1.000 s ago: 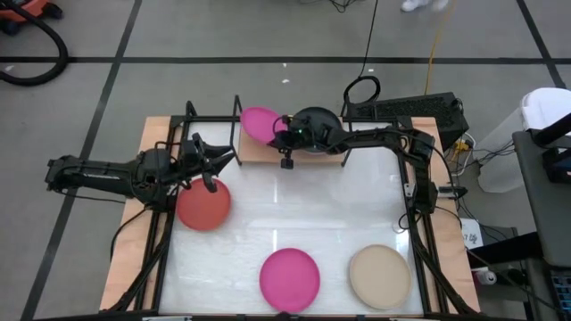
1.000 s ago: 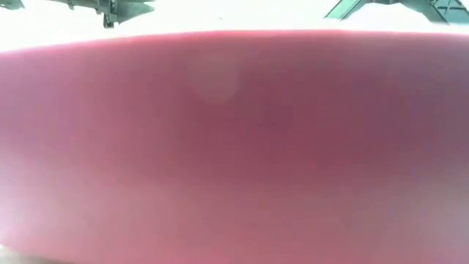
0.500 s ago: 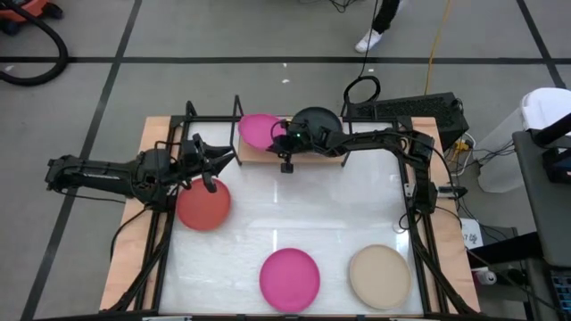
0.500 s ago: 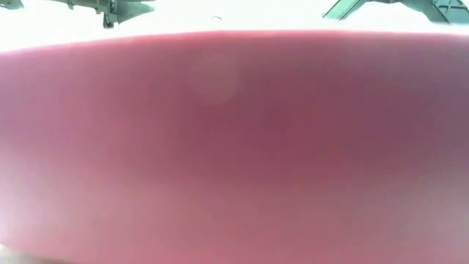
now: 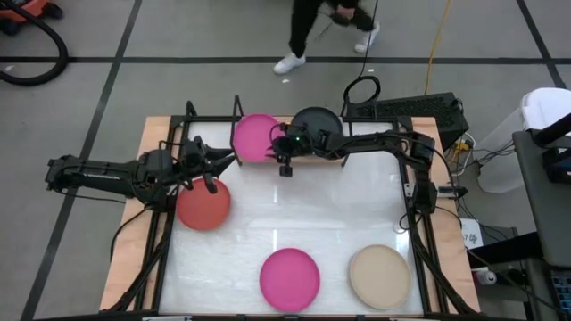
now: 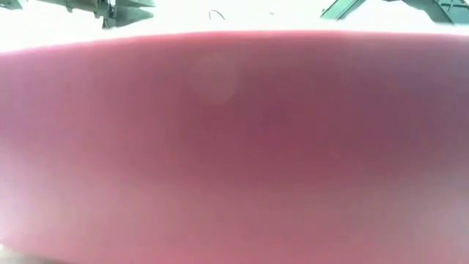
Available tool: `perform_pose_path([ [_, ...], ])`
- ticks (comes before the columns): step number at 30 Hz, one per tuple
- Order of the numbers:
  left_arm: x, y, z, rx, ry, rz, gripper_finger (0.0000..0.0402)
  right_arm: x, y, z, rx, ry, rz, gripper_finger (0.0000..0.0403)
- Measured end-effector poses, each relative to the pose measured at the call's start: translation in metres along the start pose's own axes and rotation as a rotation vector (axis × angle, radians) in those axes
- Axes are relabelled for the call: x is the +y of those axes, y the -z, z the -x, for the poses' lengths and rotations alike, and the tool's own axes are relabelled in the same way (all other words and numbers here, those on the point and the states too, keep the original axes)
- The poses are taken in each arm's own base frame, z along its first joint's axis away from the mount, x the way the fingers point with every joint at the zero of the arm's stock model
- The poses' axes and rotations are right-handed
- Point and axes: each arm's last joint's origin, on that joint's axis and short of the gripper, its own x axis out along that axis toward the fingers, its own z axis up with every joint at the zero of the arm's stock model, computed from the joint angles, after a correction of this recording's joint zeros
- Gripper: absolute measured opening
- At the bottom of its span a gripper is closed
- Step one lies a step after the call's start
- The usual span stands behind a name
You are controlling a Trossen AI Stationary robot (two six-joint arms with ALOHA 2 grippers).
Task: Place and stack plates onto a shelf
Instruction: Stack the orange plate on top of the pink plate on the shelf
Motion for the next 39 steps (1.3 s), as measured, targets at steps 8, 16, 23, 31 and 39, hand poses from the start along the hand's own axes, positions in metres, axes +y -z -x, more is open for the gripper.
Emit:
perform_pose_path([
  [8,0.001,0.005,0.0,0.044,-0.012,0.033,0.012,0.015,-0.058,0.06,-0.087,-0.023,0.022,0.009],
  [16,0.007,0.021,0.002,0.203,-0.073,0.065,0.012,0.06,-0.071,0.153,-0.229,-0.071,0.123,0.0087],
  [23,0.015,0.039,0.007,0.383,-0.212,0.084,0.012,0.094,-0.03,0.212,-0.513,-0.064,0.105,0.0087],
  [31,0.003,0.021,-0.004,0.826,-0.405,0.031,0.012,0.108,-0.004,0.243,-0.619,-0.013,0.054,0.0086],
  [39,-0.013,0.063,-0.038,1.275,-0.459,-0.013,0.012,0.118,0.004,0.242,-0.512,-0.083,-0.008,0.0086],
])
